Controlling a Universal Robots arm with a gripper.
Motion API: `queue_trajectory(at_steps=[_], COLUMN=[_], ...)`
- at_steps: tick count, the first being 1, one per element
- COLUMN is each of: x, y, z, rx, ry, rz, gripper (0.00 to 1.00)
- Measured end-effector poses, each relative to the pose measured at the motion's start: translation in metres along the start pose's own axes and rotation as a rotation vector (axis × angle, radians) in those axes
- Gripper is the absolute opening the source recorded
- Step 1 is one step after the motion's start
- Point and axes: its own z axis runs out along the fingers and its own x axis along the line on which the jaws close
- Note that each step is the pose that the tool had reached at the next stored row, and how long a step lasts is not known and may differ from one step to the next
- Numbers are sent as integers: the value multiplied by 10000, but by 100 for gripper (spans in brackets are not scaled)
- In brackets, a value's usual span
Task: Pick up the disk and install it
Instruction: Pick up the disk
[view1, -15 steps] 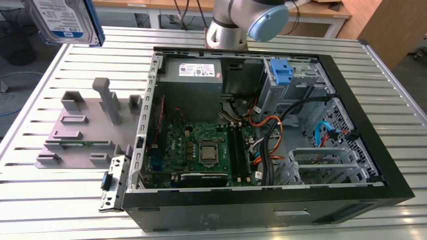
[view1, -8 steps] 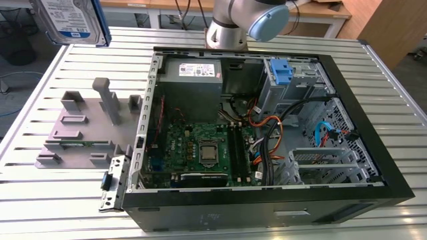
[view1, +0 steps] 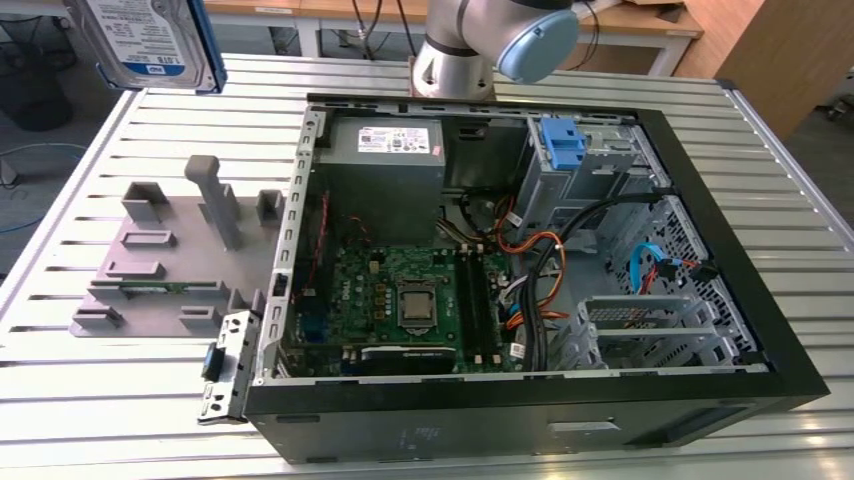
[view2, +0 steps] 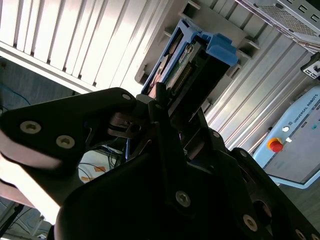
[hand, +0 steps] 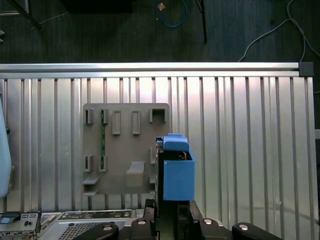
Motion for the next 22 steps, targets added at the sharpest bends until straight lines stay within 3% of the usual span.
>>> queue_trajectory(at_steps=[10,22], x=[-1,-9], y=[-26,-254], z=[0,-5], rx=[0,1], ry=[0,0], rz=[0,0], gripper=[35,35])
